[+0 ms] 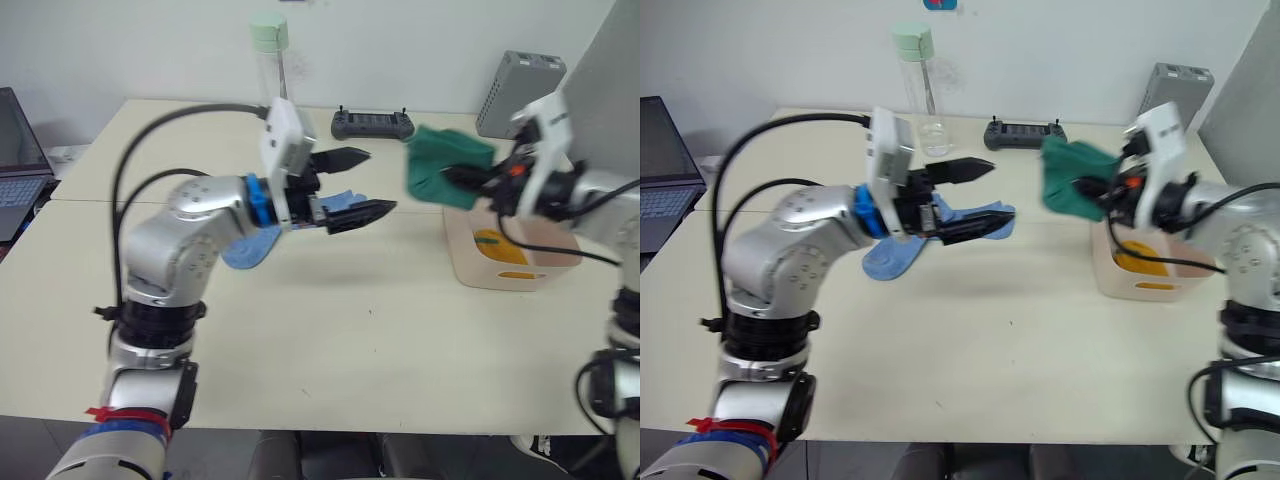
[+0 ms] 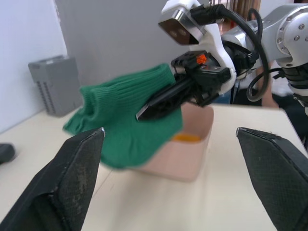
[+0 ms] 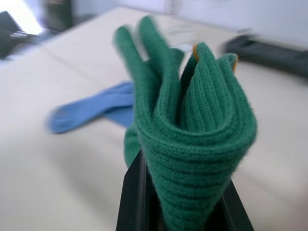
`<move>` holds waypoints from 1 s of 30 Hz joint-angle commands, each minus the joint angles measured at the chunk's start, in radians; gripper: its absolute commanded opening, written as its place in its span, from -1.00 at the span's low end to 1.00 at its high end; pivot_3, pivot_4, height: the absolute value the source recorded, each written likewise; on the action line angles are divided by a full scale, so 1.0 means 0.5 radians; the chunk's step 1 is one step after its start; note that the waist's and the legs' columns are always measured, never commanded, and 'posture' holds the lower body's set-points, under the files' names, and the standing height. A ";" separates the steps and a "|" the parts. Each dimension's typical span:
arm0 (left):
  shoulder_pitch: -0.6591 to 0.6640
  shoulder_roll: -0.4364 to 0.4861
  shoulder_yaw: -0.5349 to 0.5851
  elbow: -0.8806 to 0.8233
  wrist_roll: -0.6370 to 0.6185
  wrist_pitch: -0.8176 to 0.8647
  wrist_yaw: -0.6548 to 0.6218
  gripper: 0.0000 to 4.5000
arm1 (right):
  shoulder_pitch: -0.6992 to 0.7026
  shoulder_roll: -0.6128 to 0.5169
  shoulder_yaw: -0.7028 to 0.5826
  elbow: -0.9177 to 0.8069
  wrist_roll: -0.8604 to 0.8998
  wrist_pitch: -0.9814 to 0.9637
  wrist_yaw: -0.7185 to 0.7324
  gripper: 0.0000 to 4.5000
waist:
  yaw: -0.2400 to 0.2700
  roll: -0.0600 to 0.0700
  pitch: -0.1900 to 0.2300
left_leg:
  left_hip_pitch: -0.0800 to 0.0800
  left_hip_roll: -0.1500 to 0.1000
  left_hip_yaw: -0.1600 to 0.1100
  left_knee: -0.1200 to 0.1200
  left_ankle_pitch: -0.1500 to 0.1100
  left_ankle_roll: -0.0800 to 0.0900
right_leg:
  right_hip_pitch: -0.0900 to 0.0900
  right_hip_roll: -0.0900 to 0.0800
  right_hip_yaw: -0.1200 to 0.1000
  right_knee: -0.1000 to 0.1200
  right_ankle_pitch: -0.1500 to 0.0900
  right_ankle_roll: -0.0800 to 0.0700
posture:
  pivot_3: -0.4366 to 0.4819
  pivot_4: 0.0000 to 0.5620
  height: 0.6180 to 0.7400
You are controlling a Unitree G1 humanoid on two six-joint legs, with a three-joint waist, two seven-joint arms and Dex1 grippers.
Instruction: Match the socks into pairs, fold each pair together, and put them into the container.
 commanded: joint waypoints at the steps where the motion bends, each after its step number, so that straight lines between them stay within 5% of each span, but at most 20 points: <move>1: -0.014 -0.207 -0.091 -0.034 0.085 -0.110 0.204 0.99 | 0.068 -0.348 0.167 0.030 -0.342 -0.487 0.226 -1.00 | 0.002 0.000 0.000 | 0.000 0.000 0.000 0.001 0.000 0.000 | 0.000 0.000 0.000 0.000 0.000 0.000 | -0.05 -0.47 1.00; 6: -0.003 -0.412 -0.174 0.036 0.175 -0.202 0.314 0.99 | 0.227 -0.656 0.445 0.344 -0.873 -1.305 0.414 -1.00 | -0.035 0.001 0.000 | 0.009 0.000 0.003 0.000 0.000 0.000 | 0.005 0.000 0.005 0.001 -0.005 0.010 | -0.05 -0.47 1.00; 13: -0.004 -0.455 -0.236 0.030 0.193 -0.205 0.274 0.99 | 0.214 -0.633 0.712 0.766 -1.316 -2.003 0.560 -1.00 | -0.050 0.008 0.002 | 0.012 -0.001 0.008 0.008 0.000 0.000 | 0.009 0.000 0.010 0.001 -0.002 0.017 | -0.05 -0.47 1.00; 22: 0.083 -0.370 -0.278 -0.107 0.188 -0.108 0.249 0.99 | -0.096 -0.393 0.871 1.325 -1.684 -2.397 0.552 -1.00 | -0.040 0.010 0.003 | 0.012 -0.002 0.008 0.019 0.000 0.000 | 0.013 -0.002 0.012 0.002 0.003 0.019 | -0.05 -0.47 1.00; 30: 0.064 -0.376 -0.267 -0.107 0.186 -0.099 0.284 0.99 | -0.059 -0.350 0.929 1.378 -1.755 -2.514 0.814 -1.00 | -0.031 0.010 0.003 | 0.011 -0.004 0.008 0.019 0.000 0.000 | 0.014 -0.004 0.011 0.002 0.006 0.013 | -0.05 -0.47 1.00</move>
